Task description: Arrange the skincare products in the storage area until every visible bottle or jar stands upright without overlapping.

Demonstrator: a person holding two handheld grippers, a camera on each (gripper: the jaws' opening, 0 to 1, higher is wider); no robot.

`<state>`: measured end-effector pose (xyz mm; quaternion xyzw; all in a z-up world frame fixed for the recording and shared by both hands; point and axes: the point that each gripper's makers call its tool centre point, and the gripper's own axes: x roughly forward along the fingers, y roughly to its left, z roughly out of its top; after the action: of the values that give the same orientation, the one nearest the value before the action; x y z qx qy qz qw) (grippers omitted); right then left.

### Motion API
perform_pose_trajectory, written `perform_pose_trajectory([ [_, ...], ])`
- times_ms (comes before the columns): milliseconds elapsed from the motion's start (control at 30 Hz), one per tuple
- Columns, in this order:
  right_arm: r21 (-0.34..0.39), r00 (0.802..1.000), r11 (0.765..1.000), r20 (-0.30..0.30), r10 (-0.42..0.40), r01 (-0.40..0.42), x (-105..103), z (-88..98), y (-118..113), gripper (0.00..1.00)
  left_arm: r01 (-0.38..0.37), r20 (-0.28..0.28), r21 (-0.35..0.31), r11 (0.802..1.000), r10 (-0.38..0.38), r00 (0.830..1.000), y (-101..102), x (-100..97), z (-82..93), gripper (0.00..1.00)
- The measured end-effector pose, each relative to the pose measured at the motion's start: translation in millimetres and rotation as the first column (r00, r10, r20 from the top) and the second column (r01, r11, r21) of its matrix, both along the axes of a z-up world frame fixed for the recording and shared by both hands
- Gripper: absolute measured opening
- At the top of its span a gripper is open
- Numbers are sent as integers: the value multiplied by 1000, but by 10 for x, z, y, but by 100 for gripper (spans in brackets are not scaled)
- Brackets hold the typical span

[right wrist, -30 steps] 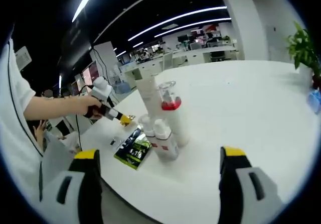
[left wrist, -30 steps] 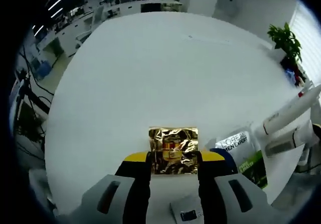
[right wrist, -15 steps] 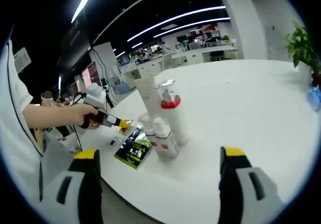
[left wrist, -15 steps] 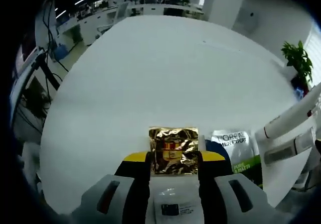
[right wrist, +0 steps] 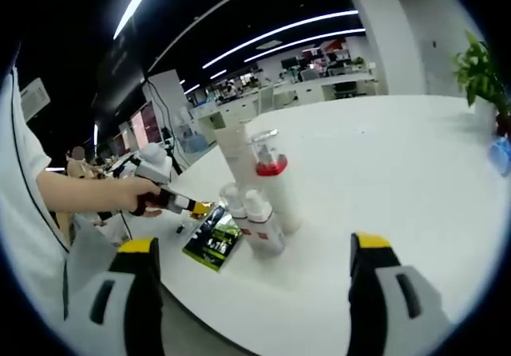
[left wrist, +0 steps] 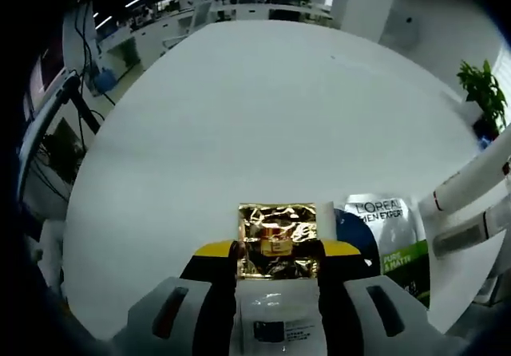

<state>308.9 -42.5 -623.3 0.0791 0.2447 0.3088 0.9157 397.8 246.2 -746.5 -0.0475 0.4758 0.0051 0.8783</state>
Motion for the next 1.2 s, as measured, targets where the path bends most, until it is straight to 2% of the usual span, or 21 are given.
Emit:
perform_pose_trajectory([
  [133,5,1000,1000,3,-1,1,2,19,16,99,1,-2,-1,1000,-1,1000,4,-19,13,37],
  [433,0,1000,1000,20,9,-9,-21,83,37,99,-23,6,-46,999,23,1000,-9,-26,45,41],
  [633,-9,999,1000,31,24,-23,-39,133,73,99,-6,32,-74,997,9,999,-25,-47,144,42],
  [733,-14,999,999,37,31,-30,-33,157,96,99,9,48,-91,996,-5,999,-31,-59,194,46],
  [800,-17,998,999,42,38,-38,-30,176,111,99,28,62,-96,995,-22,998,-37,-81,249,52],
  [967,-23,997,998,53,52,-51,-25,222,122,99,74,117,-123,990,-60,991,-66,-140,446,59],
  [1033,-20,997,998,56,54,-53,-24,239,123,99,108,184,-193,975,-72,980,-174,-112,572,66],
  [1100,-25,996,998,62,61,-60,-28,245,131,99,146,201,-212,966,-103,974,-221,-141,634,71],
  [1200,-27,996,997,64,70,-68,-44,255,157,99,197,247,-202,959,-145,958,-240,-185,754,73],
])
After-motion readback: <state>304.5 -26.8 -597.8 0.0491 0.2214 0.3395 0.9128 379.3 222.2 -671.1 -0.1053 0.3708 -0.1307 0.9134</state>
